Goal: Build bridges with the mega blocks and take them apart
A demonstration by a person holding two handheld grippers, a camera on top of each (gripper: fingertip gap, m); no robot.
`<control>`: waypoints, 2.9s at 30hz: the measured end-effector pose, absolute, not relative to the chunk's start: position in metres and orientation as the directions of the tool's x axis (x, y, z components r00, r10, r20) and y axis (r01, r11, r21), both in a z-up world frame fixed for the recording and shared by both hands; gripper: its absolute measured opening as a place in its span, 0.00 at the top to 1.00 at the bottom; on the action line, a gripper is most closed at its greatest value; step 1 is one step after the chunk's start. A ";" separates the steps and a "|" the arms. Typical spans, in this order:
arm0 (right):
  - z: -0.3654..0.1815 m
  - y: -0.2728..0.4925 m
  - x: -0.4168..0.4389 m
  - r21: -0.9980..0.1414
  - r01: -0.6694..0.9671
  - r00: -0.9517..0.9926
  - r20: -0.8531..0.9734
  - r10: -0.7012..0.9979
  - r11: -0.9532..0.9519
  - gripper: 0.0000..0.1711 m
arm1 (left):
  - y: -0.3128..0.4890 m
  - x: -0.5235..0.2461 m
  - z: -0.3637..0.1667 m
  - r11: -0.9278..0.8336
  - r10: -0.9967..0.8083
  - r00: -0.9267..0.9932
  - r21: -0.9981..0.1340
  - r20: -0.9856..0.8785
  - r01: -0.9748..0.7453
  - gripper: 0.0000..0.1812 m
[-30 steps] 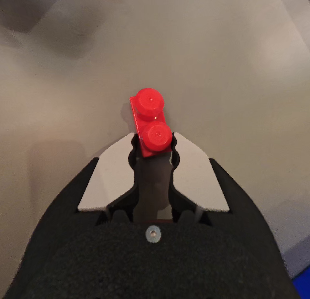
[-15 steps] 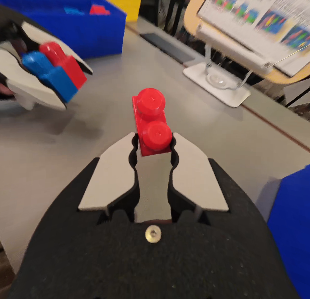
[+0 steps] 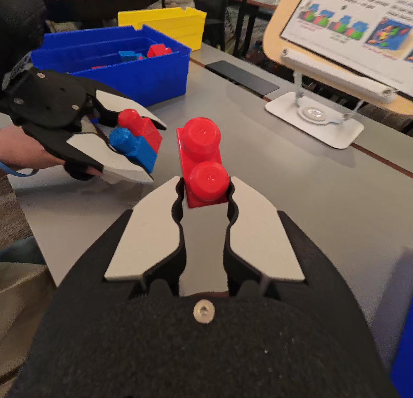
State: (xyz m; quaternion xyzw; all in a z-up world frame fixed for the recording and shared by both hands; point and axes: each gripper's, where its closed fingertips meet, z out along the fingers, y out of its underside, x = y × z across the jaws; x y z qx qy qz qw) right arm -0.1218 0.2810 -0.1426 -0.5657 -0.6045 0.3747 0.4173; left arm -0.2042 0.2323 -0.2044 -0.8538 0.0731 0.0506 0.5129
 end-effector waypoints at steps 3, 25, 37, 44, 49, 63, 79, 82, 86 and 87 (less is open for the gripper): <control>-0.135 0.259 -0.144 -0.913 0.395 -0.059 0.085 0.995 0.101 0.79 | 0.238 -0.205 -0.205 -0.490 -0.050 0.958 -0.829 -0.281 -0.269 0.51; -0.164 0.224 -0.160 -0.810 0.566 -0.119 0.101 0.988 0.151 0.79 | 0.256 -0.189 -0.208 -0.514 0.025 0.879 -0.761 -0.475 -0.396 0.51; -0.149 0.214 -0.165 -0.821 0.559 -0.156 0.033 0.987 0.116 0.80 | 0.256 -0.177 -0.206 -0.474 -0.023 0.984 -0.865 -0.175 -0.165 0.51; -0.141 0.210 -0.163 -0.854 0.518 -0.192 -0.054 0.980 0.054 0.83 | 0.255 -0.169 -0.207 -0.481 -0.072 0.994 -0.869 -0.088 -0.112 0.51; -0.143 0.211 -0.164 -0.849 0.525 -0.194 -0.050 0.980 0.061 0.83 | 0.254 -0.161 -0.212 -0.515 -0.124 0.992 -0.854 -0.014 -0.077 0.51; -0.133 0.201 -0.167 -0.833 0.551 -0.361 -0.188 0.914 0.046 0.78 | 0.254 -0.153 -0.208 -0.542 -0.265 0.962 -0.836 0.071 -0.088 0.51; -0.130 0.198 -0.173 -0.852 0.524 -0.441 -0.278 0.853 -0.006 0.83 | 0.244 -0.154 -0.202 -0.547 -0.303 0.943 -0.835 0.135 -0.056 0.51; -0.133 0.196 -0.171 -0.853 0.519 -0.454 -0.218 0.864 0.057 0.83 | 0.242 -0.155 -0.207 -0.559 -0.301 0.949 -0.824 0.095 -0.095 0.51; -0.134 0.195 -0.170 -0.847 0.527 -0.463 -0.223 0.858 0.064 0.83 | 0.242 -0.154 -0.208 -0.548 -0.309 0.946 -0.831 0.092 -0.098 0.51; -0.132 0.195 -0.169 -0.846 0.530 -0.465 -0.226 0.856 0.065 0.83 | 0.241 -0.153 -0.206 -0.538 -0.313 0.946 -0.837 0.085 -0.103 0.51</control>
